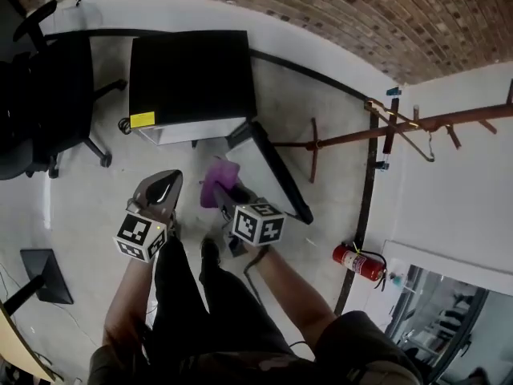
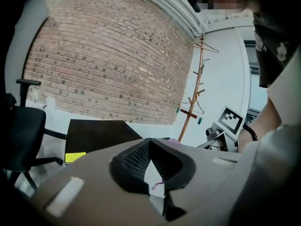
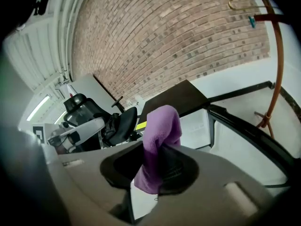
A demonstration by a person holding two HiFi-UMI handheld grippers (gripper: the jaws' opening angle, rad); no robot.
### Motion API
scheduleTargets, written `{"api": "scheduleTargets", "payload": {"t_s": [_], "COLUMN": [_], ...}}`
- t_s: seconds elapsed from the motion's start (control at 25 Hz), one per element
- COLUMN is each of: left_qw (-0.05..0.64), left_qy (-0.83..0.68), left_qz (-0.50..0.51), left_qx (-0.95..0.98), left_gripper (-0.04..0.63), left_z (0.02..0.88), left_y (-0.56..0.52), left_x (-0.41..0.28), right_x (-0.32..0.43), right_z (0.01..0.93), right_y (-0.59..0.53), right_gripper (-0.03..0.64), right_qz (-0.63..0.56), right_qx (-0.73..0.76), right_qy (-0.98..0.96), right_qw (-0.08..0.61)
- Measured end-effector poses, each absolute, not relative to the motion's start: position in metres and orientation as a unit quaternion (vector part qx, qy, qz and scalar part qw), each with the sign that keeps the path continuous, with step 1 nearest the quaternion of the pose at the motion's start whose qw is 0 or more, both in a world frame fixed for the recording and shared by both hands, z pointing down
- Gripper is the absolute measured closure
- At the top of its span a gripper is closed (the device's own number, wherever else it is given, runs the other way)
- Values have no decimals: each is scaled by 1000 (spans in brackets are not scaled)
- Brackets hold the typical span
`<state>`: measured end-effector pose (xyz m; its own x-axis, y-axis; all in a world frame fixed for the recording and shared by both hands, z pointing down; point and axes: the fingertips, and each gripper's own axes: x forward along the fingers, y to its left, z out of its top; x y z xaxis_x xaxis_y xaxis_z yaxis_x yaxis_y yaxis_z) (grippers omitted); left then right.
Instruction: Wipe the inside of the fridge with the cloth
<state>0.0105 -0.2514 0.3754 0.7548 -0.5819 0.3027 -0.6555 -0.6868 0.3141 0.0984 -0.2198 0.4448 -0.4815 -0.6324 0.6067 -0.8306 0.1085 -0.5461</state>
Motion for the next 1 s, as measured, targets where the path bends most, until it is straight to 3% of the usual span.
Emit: {"api": "scheduleTargets", "payload": {"t_s": [0.32, 0.6, 1.0], "left_qw": [222, 236, 190], "left_qy": [-348, -356, -329], "left_qz": [65, 81, 62], "left_qx": [908, 901, 923], "left_gripper": [578, 578, 578], "left_z": [279, 254, 205], "left_y": [-177, -130, -76], "left_x": [24, 16, -3], "right_x": [100, 131, 136], "right_z": [354, 304, 263], "right_y": [-170, -156, -115], "right_gripper": [538, 538, 538], "right_qz": [429, 395, 350], "right_qx": [474, 493, 549], "right_qy": [-762, -769, -754], "right_qw": [104, 98, 89]}}
